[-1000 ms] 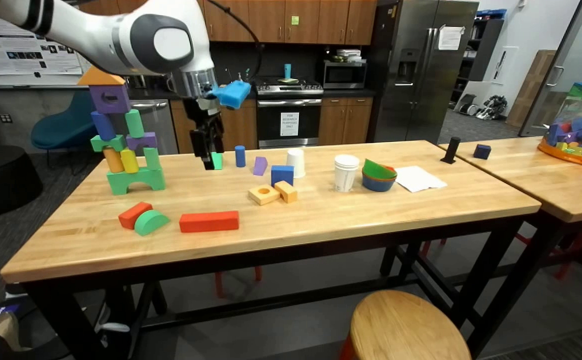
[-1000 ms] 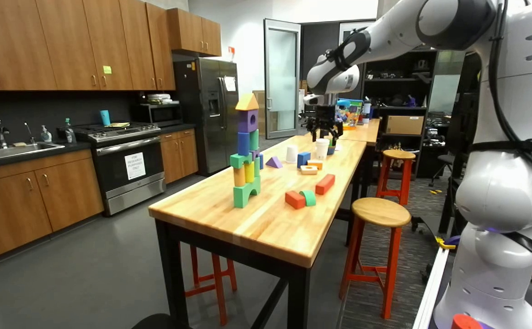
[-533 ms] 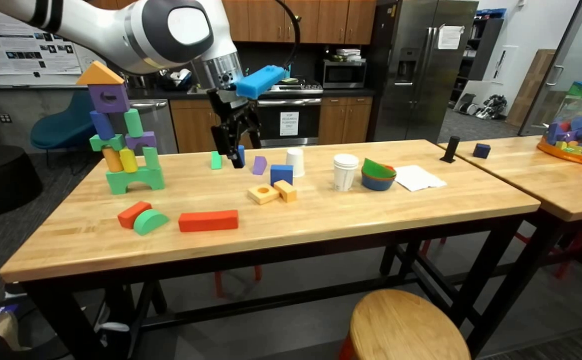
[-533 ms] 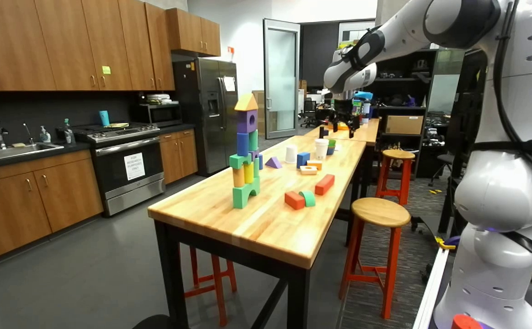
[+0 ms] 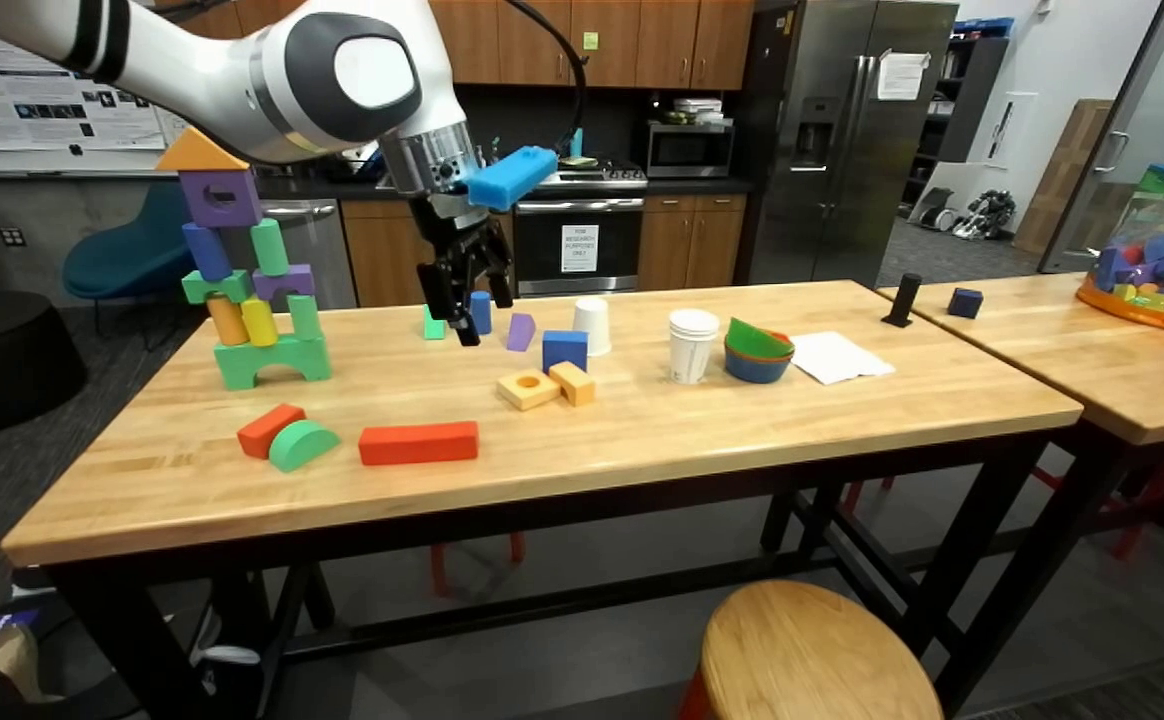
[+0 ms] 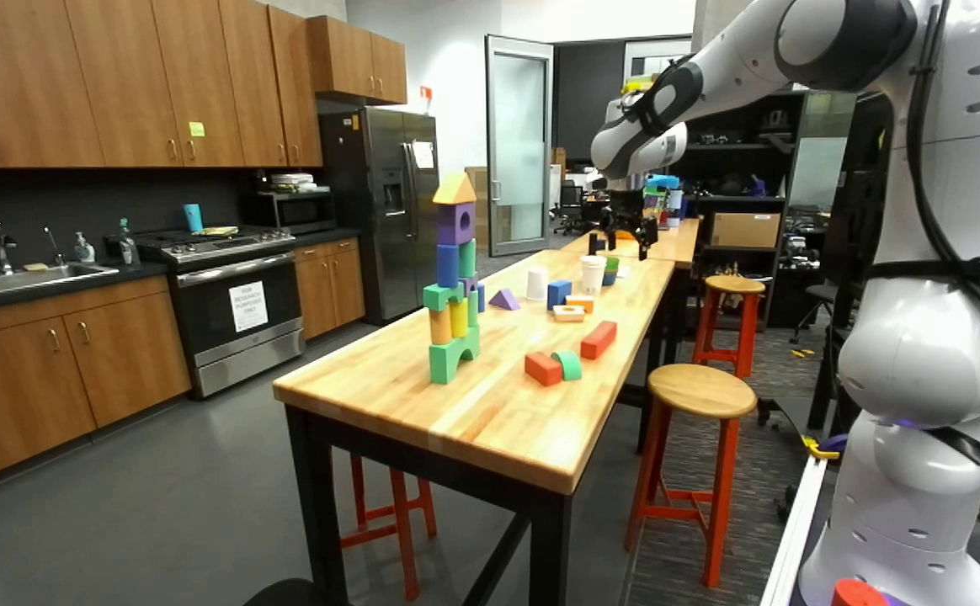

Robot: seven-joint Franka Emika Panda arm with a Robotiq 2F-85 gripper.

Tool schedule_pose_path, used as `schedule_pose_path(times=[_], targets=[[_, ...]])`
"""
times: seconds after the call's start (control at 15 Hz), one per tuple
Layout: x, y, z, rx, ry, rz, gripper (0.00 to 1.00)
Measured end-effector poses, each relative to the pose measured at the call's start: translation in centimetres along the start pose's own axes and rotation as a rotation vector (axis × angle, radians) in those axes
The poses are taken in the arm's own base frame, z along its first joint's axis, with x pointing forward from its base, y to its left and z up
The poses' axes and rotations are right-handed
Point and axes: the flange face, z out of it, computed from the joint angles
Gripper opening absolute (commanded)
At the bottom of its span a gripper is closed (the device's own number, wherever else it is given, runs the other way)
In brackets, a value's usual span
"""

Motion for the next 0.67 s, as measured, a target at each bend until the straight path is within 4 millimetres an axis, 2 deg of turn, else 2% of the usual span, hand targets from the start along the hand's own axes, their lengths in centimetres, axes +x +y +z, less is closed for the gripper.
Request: schedule_pose_path(times=[0.4,0.67], targets=[[2.2,-0.3,1.6,0.104,0.048,0.273,1.0],[2.3,-0.9,2.0,0.163,0.051,0.492,1.0]])
